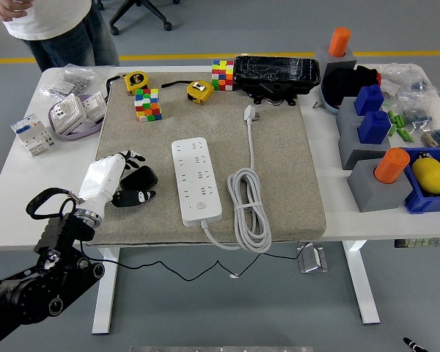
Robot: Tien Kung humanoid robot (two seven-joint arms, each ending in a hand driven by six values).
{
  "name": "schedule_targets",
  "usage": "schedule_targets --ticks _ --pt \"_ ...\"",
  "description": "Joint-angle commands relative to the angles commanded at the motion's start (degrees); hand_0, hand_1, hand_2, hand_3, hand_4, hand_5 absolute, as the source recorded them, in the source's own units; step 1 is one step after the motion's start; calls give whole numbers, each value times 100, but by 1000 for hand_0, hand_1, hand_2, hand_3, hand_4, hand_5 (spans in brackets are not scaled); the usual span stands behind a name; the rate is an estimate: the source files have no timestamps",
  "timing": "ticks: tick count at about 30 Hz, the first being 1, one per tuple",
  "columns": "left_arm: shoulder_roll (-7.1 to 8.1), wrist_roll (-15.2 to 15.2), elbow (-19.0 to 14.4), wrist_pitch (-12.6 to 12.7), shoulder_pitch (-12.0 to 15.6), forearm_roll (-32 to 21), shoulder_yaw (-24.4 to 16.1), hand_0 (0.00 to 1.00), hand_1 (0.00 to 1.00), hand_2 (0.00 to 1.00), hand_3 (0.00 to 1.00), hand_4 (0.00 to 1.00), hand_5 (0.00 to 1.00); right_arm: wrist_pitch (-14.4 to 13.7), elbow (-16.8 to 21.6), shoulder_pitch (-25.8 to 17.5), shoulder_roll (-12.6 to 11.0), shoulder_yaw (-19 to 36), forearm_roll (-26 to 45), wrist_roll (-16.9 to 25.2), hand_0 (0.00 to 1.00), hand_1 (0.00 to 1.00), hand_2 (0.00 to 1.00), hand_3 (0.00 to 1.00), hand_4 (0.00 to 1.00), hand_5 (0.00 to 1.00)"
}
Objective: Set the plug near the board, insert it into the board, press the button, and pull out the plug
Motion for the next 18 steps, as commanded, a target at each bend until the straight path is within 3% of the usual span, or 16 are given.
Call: schedule_targets --ticks 1,2,7,8,13,14,18 --pt "-1 -4 16 23 -12 -11 7 508 514 531 587 998 169 0 0 0 -1 -4 -1 -1 610 640 652 553 942 498" --pt "-3 -13 29 44 -22 -21 11 441 465 524 557 926 116 -1 1 -1 -2 -7 -1 0 609 640 651 553 941 497" --pt "-2 33 64 57 -58 -58 32 441 465 524 557 926 116 0 8 1 -3 -20 1 3 609 640 651 553 941 497" --pt "-1 31 74 59 -62 -66 34 407 455 523 558 876 69 0 10 2 -3 -23 2 3 609 640 652 553 941 496" --pt "4 51 75 76 -73 -83 28 407 455 523 558 876 69 -1 10 7 -7 -27 0 6 609 640 652 553 941 496" --pt "4 71 74 62 -76 -76 29 343 436 507 552 834 3 -2 9 6 -6 -23 0 6 610 640 652 553 941 495" --pt "16 123 -7 -1 -55 -68 -15 343 436 507 552 834 3 -8 9 4 -7 -8 -1 15 610 640 652 553 941 495"
